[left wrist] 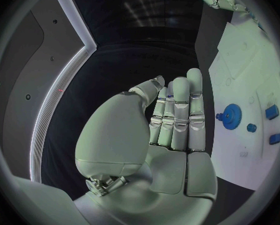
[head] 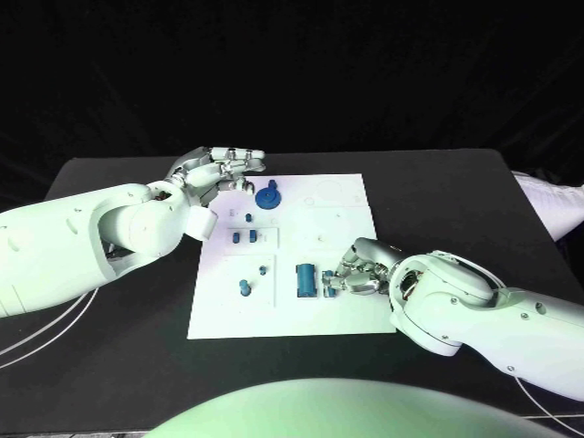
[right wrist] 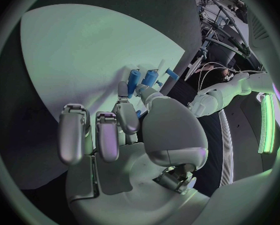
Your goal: Assemble the parts on the task board
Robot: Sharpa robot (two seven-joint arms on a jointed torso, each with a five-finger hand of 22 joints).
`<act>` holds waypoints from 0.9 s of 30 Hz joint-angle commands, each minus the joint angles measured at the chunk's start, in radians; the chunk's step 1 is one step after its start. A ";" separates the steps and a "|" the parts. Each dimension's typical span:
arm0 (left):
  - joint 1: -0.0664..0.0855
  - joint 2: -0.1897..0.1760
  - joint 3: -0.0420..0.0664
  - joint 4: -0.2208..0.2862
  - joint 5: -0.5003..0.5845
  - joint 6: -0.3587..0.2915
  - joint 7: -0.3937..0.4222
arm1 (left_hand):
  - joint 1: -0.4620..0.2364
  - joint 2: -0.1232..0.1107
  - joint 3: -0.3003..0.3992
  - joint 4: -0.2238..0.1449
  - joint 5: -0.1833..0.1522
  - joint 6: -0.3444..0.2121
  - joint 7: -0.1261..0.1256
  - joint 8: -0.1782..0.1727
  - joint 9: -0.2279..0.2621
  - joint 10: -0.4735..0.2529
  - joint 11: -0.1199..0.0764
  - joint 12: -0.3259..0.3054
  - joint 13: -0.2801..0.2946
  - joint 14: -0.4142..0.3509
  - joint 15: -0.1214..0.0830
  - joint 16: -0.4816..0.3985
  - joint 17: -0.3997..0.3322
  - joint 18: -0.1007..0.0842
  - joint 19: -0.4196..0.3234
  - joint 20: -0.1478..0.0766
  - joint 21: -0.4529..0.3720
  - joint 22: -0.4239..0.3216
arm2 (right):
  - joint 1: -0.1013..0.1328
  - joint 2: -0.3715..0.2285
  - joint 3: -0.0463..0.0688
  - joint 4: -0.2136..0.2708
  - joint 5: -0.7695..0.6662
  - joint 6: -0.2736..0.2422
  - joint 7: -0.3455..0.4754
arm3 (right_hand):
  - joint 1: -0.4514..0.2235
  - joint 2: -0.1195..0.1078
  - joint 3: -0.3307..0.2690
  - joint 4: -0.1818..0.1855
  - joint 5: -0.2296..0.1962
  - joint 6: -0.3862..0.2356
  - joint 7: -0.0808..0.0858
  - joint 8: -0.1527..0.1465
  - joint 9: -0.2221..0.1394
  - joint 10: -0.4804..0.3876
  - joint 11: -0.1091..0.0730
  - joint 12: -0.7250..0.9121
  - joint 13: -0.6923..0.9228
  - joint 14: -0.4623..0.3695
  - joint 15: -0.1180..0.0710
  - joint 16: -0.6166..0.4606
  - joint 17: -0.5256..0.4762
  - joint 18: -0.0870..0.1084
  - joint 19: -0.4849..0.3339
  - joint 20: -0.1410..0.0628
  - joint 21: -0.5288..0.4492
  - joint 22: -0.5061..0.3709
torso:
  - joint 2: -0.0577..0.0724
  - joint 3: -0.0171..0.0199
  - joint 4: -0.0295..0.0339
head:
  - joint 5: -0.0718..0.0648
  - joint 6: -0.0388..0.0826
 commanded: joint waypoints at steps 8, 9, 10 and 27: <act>0.000 0.002 0.000 0.003 -0.006 0.023 0.001 | 0.001 0.012 -0.003 0.000 0.003 -0.007 0.001 0.005 -0.001 -0.007 0.000 0.006 0.001 -0.007 0.000 -0.003 -0.001 0.003 0.002 0.008 -0.006 -0.001 | -0.002 0.006 -0.001 0.004 -0.032 0.021 0.000 | -0.048 -0.007 -0.048 0.032 -0.031 -0.009 0.003 0.008 0.014 0.003 -0.001 0.007 0.011 0.092 -0.009 0.006 0.202 -0.007 0.018 -0.009 0.007 0.004 | 0.000 0.0000 0.0000 | 0.000 -0.001; 0.000 0.002 0.000 0.003 -0.006 0.023 0.001 | 0.001 0.012 -0.003 0.000 0.003 -0.007 0.001 0.005 -0.001 -0.007 0.000 0.006 0.001 -0.007 0.000 -0.003 -0.001 0.003 0.002 0.008 -0.006 -0.001 | -0.002 0.005 -0.001 0.005 -0.033 0.022 0.001 | -0.052 -0.009 -0.056 0.036 -0.036 -0.009 0.003 0.008 0.015 0.004 -0.001 0.008 0.012 0.092 -0.009 0.006 0.202 -0.007 0.018 -0.009 0.007 0.004 | 0.000 0.0000 0.0000 | 0.000 -0.001; 0.000 0.002 0.000 0.003 -0.006 0.023 0.001 | 0.001 0.012 -0.003 0.000 0.003 -0.007 0.001 0.005 -0.001 -0.007 0.000 0.006 0.001 -0.007 0.000 -0.003 -0.001 0.003 0.002 0.008 -0.006 -0.001 | -0.002 0.005 -0.001 0.005 -0.034 0.022 0.001 | -0.055 -0.010 -0.061 0.039 -0.039 -0.010 0.003 0.009 0.016 0.004 -0.001 0.008 0.012 0.092 -0.009 0.006 0.202 -0.007 0.018 -0.009 0.007 0.004 | 0.000 0.0001 0.0002 | 0.000 -0.002; 0.000 0.001 0.000 0.002 -0.009 0.023 0.002 | -0.001 0.011 -0.004 0.001 0.002 -0.007 0.001 0.006 -0.001 -0.008 0.000 0.007 0.001 -0.007 0.001 -0.002 -0.002 0.003 0.002 0.008 -0.007 -0.002 | -0.002 -0.011 -0.001 0.014 -0.051 0.013 0.005 | -0.049 -0.006 -0.143 0.066 -0.090 -0.015 0.000 0.016 0.035 0.005 -0.003 0.010 0.017 0.092 -0.011 0.008 0.205 -0.008 0.019 -0.011 0.008 0.007 | 0.000 0.0009 -0.0011 | 0.000 -0.002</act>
